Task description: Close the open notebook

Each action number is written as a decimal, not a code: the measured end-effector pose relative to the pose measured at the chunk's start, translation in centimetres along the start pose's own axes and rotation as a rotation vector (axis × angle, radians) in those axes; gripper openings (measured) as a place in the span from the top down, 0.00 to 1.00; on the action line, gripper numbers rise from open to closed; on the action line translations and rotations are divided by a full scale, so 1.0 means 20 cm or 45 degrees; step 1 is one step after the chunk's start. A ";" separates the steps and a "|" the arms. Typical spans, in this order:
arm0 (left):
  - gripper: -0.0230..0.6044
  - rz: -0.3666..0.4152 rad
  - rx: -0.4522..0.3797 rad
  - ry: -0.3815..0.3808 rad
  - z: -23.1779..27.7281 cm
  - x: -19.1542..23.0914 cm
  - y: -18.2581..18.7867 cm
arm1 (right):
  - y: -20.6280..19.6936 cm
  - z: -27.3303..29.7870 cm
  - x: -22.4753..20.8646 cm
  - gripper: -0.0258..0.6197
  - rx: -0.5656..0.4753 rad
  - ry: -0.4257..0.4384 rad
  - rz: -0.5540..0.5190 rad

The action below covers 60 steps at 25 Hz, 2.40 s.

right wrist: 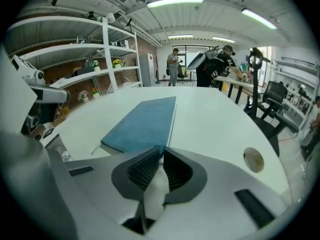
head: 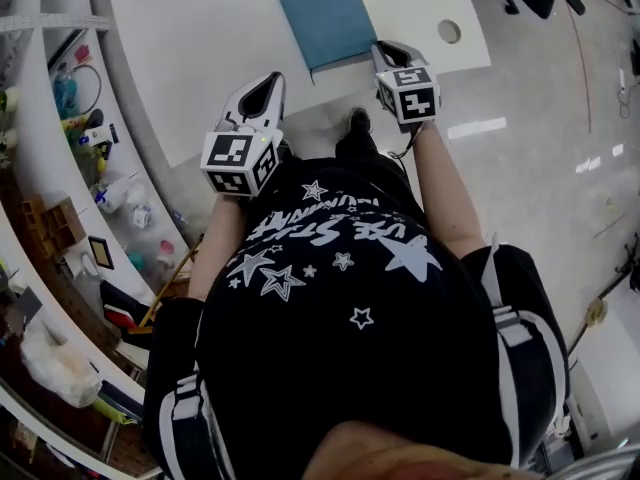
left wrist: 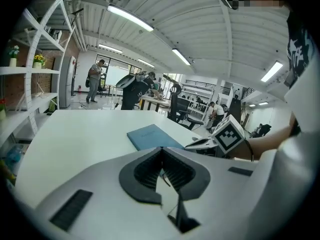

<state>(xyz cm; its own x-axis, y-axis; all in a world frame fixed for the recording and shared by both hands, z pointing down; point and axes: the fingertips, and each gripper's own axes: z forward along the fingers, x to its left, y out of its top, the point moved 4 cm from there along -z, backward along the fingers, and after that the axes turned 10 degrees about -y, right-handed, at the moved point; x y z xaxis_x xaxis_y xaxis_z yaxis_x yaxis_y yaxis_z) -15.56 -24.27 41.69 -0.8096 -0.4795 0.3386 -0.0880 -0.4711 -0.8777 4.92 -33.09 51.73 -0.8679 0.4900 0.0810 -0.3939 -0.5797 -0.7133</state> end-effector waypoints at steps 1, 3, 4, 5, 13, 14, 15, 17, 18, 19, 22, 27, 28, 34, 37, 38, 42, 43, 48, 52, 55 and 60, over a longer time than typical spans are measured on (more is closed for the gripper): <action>0.94 0.001 0.004 0.005 0.02 -0.02 0.00 | -0.01 0.01 0.00 0.92 0.025 -0.001 -0.031; 0.94 0.008 0.009 0.017 0.06 -0.05 0.01 | -0.01 0.03 0.02 0.92 0.065 -0.003 -0.098; 0.94 0.013 0.010 0.025 0.07 -0.06 0.02 | -0.01 0.03 0.02 0.92 0.083 -0.001 -0.127; 0.94 0.015 0.009 0.033 0.08 -0.08 0.02 | -0.01 0.04 0.03 0.92 0.098 0.006 -0.149; 0.94 0.010 -0.025 0.134 0.18 -0.22 0.05 | 0.00 0.03 -0.01 0.92 0.079 0.165 -0.232; 0.94 0.006 -0.034 0.156 0.19 -0.23 0.06 | 0.01 0.02 -0.02 0.92 0.058 0.205 -0.213; 0.94 0.002 -0.042 0.180 0.19 -0.25 0.05 | 0.01 0.01 -0.03 0.92 0.034 0.246 -0.191; 0.94 -0.010 -0.055 0.236 0.20 -0.27 0.03 | 0.01 -0.01 -0.05 0.92 -0.010 0.312 -0.145; 0.94 -0.020 -0.063 0.264 0.20 -0.28 0.02 | 0.01 -0.03 -0.07 0.92 -0.026 0.330 -0.128; 0.94 -0.032 -0.071 0.290 0.20 -0.29 0.00 | 0.02 -0.03 -0.09 0.92 -0.038 0.342 -0.120; 0.94 -0.063 -0.095 0.343 0.17 -0.30 -0.03 | 0.04 -0.04 -0.14 0.92 -0.077 0.361 -0.098; 0.94 -0.094 -0.124 0.353 0.10 -0.35 -0.09 | 0.03 -0.08 -0.27 0.92 -0.145 0.294 0.012; 0.94 -0.090 -0.134 0.348 0.09 -0.38 -0.10 | 0.02 -0.10 -0.29 0.92 -0.148 0.280 0.034; 0.94 -0.090 -0.180 0.317 -0.07 -0.53 -0.19 | -0.10 -0.31 -0.27 0.93 -0.204 0.221 0.092; 0.94 -0.080 -0.179 0.297 -0.18 -0.64 -0.26 | -0.18 -0.46 -0.22 0.93 -0.254 0.208 0.142; 0.94 -0.073 -0.181 0.292 -0.21 -0.68 -0.29 | -0.21 -0.51 -0.21 0.93 -0.270 0.206 0.165; 0.94 -0.046 -0.207 0.278 -0.41 -0.82 -0.37 | -0.35 -0.70 -0.12 0.93 -0.309 0.221 0.255; 0.94 -0.040 -0.221 0.276 -0.46 -0.86 -0.39 | -0.37 -0.76 -0.08 0.93 -0.319 0.241 0.268; 0.94 -0.012 -0.297 0.277 -0.72 -0.96 -0.46 | -0.44 -1.03 0.10 0.93 -0.384 0.256 0.165; 0.94 -0.008 -0.327 0.247 -0.84 -1.06 -0.53 | -0.54 -1.24 0.15 0.93 -0.399 0.223 0.134; 0.94 0.005 -0.325 0.219 -0.89 -1.13 -0.57 | -0.64 -1.38 0.15 0.93 -0.413 0.199 0.127; 0.94 0.010 -0.364 0.214 -0.95 -1.22 -0.59 | -0.72 -1.53 0.17 0.93 -0.418 0.227 0.062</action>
<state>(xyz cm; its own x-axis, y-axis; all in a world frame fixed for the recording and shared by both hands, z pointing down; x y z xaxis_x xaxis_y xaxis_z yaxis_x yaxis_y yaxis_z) -5.90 7.02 37.30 -0.8932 -0.3421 0.2918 -0.2216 -0.2298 -0.9477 16.85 -3.14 40.90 -0.8056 0.5894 -0.0606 -0.2099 -0.3796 -0.9010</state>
